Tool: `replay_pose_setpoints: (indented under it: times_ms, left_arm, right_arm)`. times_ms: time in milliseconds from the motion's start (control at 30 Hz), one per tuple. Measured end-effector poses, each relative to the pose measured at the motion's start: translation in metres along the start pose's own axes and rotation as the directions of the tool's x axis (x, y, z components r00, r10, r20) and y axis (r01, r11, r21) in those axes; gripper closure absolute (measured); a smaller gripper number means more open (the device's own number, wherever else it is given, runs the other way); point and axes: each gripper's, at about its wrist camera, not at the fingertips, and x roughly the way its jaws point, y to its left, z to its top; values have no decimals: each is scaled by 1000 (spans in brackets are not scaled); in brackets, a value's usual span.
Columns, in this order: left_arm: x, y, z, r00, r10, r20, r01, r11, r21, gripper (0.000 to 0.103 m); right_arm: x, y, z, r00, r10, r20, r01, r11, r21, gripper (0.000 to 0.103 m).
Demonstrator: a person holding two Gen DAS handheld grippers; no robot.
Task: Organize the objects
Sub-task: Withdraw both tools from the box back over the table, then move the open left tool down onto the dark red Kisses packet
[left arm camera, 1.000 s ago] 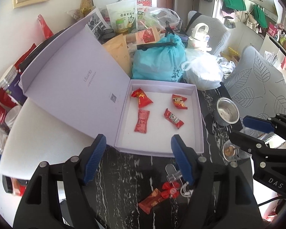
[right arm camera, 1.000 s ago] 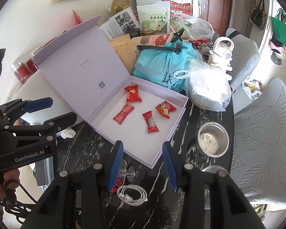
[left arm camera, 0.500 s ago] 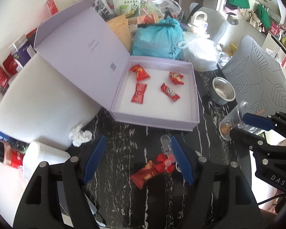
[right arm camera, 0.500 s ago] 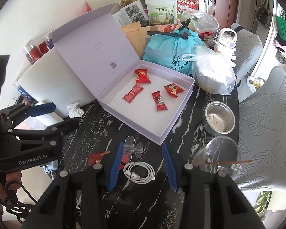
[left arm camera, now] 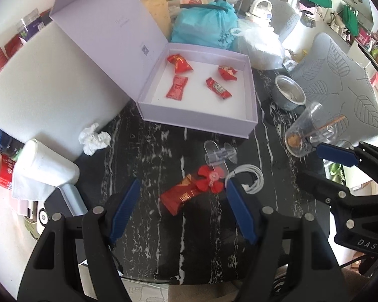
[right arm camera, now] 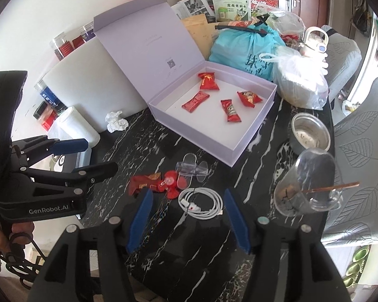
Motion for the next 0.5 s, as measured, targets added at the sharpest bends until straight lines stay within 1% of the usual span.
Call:
replay_pose_setpoints:
  times_ms: [33, 200, 367, 500]
  left_arm:
    - [3, -1, -4, 1000, -7, -6, 7, 1000, 6, 33]
    - [15, -2, -18, 999, -20, -37, 21, 999, 34, 33]
    - [28, 2, -28, 998, -29, -47, 31, 999, 43, 33]
    - [45, 7, -34, 997, -43, -71, 47, 997, 58, 33]
  right_arm:
    - [3, 0, -2, 1000, 1, -8, -1, 1000, 2, 34]
    - [20, -2, -17, 999, 13, -32, -13, 1000, 20, 33]
    - [40, -4, -31, 998, 19, -58, -17, 999, 35, 32]
    - [56, -10, -39, 999, 19, -51, -15, 997, 71, 28]
